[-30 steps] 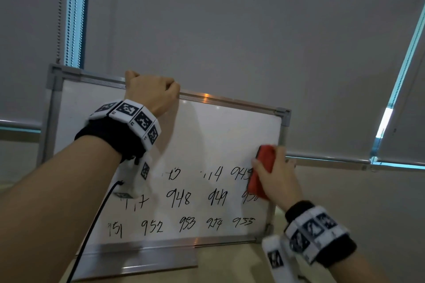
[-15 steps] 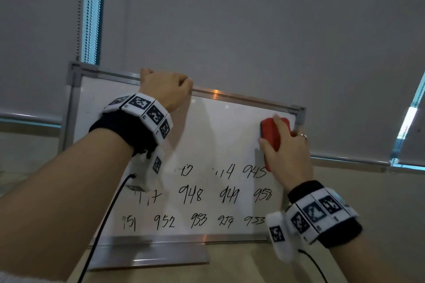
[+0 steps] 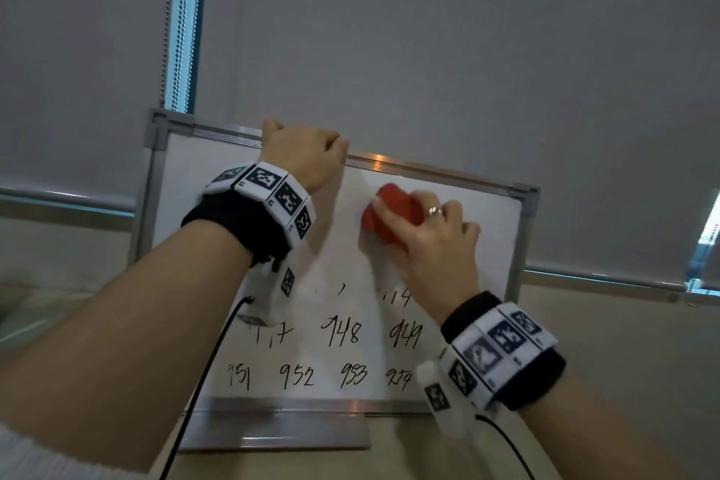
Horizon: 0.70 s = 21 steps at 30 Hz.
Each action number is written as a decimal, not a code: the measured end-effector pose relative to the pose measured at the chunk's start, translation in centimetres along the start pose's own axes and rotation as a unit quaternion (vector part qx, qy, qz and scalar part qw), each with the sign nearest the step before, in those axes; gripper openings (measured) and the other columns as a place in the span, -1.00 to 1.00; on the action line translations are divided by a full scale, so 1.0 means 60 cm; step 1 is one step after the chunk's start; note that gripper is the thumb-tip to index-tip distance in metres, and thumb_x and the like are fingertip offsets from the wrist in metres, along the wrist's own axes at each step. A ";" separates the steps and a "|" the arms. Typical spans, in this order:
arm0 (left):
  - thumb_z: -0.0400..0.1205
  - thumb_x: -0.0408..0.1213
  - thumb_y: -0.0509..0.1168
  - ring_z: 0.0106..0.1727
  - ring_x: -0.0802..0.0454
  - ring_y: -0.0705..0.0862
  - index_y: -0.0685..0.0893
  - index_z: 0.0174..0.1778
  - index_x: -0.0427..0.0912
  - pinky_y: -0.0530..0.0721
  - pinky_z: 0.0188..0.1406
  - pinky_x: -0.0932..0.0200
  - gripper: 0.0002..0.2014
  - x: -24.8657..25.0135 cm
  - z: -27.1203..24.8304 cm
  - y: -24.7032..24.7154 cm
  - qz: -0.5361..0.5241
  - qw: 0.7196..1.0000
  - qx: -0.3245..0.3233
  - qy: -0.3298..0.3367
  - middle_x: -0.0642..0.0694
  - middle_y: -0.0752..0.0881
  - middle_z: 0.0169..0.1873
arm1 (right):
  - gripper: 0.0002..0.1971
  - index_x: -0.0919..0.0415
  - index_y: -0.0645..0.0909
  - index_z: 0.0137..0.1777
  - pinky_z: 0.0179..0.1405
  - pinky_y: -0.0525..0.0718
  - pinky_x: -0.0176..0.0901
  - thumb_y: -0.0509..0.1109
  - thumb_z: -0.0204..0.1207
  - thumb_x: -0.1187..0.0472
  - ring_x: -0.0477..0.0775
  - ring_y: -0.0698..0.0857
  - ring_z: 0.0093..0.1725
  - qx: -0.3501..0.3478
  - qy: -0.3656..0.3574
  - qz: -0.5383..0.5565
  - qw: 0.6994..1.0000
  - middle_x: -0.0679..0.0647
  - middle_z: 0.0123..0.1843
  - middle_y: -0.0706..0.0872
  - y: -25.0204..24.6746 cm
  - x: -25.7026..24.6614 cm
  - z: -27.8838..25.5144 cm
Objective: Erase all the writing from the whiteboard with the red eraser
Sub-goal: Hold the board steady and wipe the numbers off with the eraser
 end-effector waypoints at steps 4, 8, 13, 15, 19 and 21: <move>0.71 -0.08 -0.10 -0.17 -0.07 0.47 0.52 -0.27 -0.06 0.20 0.34 -0.05 -0.64 -0.001 0.002 0.000 0.000 1.000 -0.002 -0.003 -0.09 0.59 -0.30 | -0.65 -0.12 0.66 0.20 -0.28 0.52 0.06 0.30 0.41 -0.01 0.26 0.59 -0.16 0.007 -0.039 0.059 0.997 0.18 0.11 0.69 0.015 -0.047 -0.030; 0.71 -0.09 -0.10 -0.15 -0.10 0.50 0.53 -0.26 -0.07 0.19 0.35 -0.05 -0.63 0.000 0.000 -0.003 0.003 1.000 -0.014 -0.006 -0.10 0.60 -0.30 | -0.48 -0.16 0.57 0.31 -0.04 0.59 0.16 0.47 0.31 0.13 0.21 0.63 0.02 -0.089 -0.253 0.057 0.962 0.13 0.24 0.64 0.031 -0.063 -0.075; 0.71 -0.09 -0.10 0.08 -0.15 0.64 0.55 -0.21 -0.05 0.19 0.35 -0.05 -0.64 0.003 -0.001 -0.003 0.004 1.000 -0.013 0.002 -0.14 0.63 -0.22 | -0.62 -0.11 0.65 0.23 -0.06 0.57 0.17 0.22 0.44 0.08 0.30 0.62 -0.05 0.000 -0.128 0.091 0.988 0.17 0.20 0.68 0.021 -0.016 0.020; 0.71 -0.09 -0.11 0.10 -0.16 0.65 0.60 -0.18 -0.07 0.19 0.35 -0.05 -0.62 0.002 -0.001 -0.001 0.006 1.000 -0.017 0.001 -0.15 0.65 -0.20 | -0.63 -0.09 0.67 0.21 -0.04 0.55 0.17 0.22 0.44 0.06 0.32 0.60 -0.03 0.031 -0.059 0.108 0.992 0.18 0.20 0.69 0.030 -0.031 0.011; 0.71 -0.10 -0.10 -0.07 -0.12 0.57 0.60 -0.21 -0.09 0.19 0.34 -0.04 -0.61 -0.001 0.005 -0.001 0.008 1.000 -0.025 0.000 -0.15 0.67 -0.21 | -0.61 -0.14 0.62 0.24 0.11 0.49 0.15 0.39 0.40 0.17 0.20 0.51 0.07 0.002 -0.205 0.115 0.972 0.09 0.24 0.63 0.053 -0.086 -0.088; 0.71 -0.10 -0.11 -0.13 -0.08 0.51 0.60 -0.21 -0.10 0.19 0.33 -0.04 -0.60 -0.002 0.005 -0.002 0.005 1.000 -0.026 0.002 -0.12 0.64 -0.26 | -0.60 -0.17 0.59 0.25 0.15 0.52 0.14 0.35 0.41 0.15 0.18 0.58 0.08 -0.043 -0.294 0.089 0.951 0.06 0.25 0.64 0.052 -0.079 -0.110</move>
Point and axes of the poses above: each hand's wrist, its own z-axis towards the middle knuckle, its own y-axis out of the palm, x = y × z, the point moved 2 cm from there along z, towards the middle knuckle
